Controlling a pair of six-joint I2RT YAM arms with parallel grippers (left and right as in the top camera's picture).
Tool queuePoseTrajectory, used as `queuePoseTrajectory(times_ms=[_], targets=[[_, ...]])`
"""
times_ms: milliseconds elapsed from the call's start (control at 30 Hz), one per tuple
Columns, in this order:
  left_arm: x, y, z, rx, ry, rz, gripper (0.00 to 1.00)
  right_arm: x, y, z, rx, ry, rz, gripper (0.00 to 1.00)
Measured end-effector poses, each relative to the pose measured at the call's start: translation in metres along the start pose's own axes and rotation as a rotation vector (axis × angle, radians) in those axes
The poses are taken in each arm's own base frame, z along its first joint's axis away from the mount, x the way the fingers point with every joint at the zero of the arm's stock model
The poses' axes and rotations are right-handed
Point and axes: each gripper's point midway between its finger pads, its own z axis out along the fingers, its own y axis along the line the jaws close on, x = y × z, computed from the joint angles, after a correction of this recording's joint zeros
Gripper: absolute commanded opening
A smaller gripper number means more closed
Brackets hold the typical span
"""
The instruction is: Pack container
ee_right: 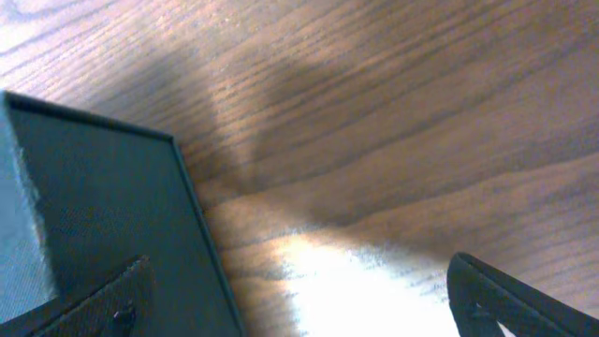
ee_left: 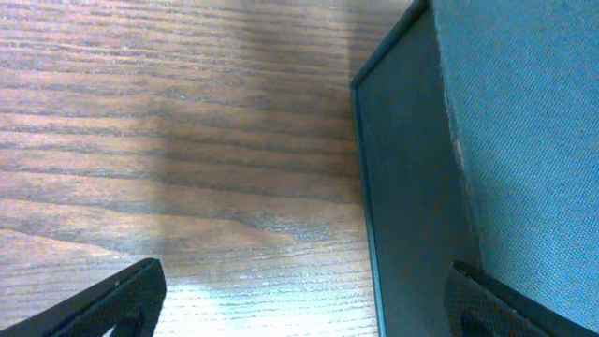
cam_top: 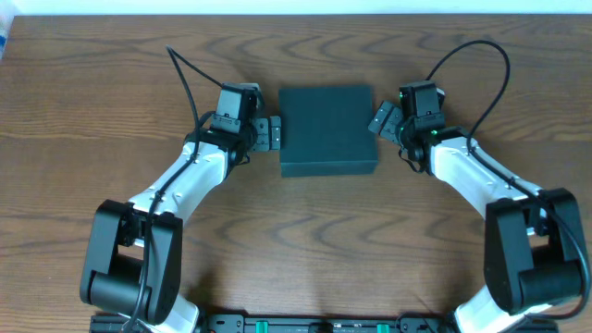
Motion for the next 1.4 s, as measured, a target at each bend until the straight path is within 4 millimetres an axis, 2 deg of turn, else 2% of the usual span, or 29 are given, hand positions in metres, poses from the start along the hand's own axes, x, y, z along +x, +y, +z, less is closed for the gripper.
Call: queuePoseTrajectory(times_ms=[333, 567, 767, 1233, 1300, 1400], targets=[[-0.008, -0.001, 0.000, 0.015, -0.028, 0.021, 0.95, 0.006, 0.001, -0.017, -0.017, 0.032, -0.015, 0.99], [-0.009, -0.002, 0.000, 0.023, -0.034, 0.024, 0.95, 0.020, -0.004, -0.035, 0.008, 0.093, -0.039, 0.99], [-0.012, -0.003, -0.001, 0.028, -0.046, 0.044, 0.95, 0.029, -0.011, -0.037, 0.032, 0.131, -0.048, 0.99], [-0.016, 0.000, -0.001, 0.007, -0.063, 0.048, 0.95, 0.023, -0.007, -0.035, 0.014, 0.103, -0.087, 0.99], [-0.017, 0.002, -0.005, -0.008, -0.068, 0.049, 0.96, 0.022, -0.005, -0.035, 0.003, 0.095, -0.100, 0.99], [-0.024, 0.001, -0.026, -0.022, -0.088, 0.067, 0.96, 0.017, 0.000, -0.042, -0.019, 0.072, -0.130, 0.99]])
